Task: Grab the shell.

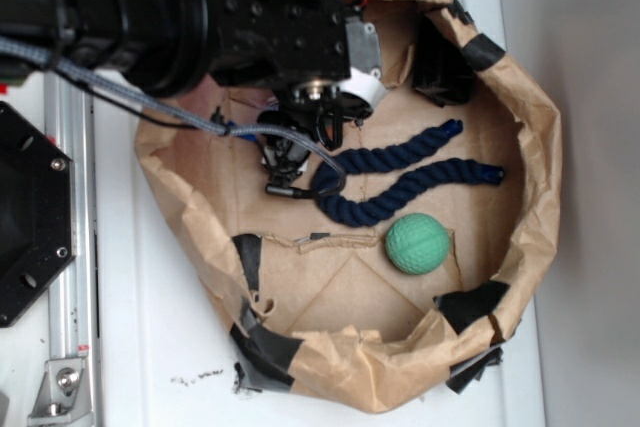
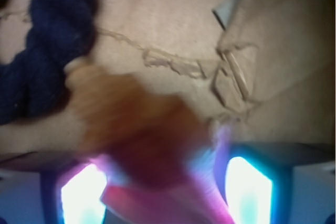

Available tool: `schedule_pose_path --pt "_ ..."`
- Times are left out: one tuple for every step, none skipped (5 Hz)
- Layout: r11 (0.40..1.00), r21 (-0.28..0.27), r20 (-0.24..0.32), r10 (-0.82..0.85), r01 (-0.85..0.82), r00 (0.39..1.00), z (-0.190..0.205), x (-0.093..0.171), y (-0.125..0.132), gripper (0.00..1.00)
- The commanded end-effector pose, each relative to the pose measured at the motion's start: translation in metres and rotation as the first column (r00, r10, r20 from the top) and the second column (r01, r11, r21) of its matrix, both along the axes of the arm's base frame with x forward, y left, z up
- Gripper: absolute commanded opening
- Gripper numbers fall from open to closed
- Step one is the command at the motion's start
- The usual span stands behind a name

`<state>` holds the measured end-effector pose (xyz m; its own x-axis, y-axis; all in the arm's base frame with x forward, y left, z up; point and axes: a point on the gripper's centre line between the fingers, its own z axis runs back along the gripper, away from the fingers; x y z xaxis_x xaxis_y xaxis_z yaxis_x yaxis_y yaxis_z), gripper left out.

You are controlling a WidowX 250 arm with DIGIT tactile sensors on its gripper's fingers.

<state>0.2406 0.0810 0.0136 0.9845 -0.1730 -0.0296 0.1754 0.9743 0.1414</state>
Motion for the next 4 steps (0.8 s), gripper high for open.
schedule_pose_path --pt "0.998 0.003 0.054 0.06 -0.06 0.997 0.019 0.002 0.004 0.0" --pt "0.996 -0.001 0.057 0.084 -0.084 0.995 0.023 0.004 0.007 0.0" --pt "0.987 -0.047 0.091 0.156 -0.152 0.984 0.058 0.003 0.006 0.0" --pt "0.95 -0.11 0.139 0.304 -0.291 0.942 0.108 0.004 -0.01 0.0"
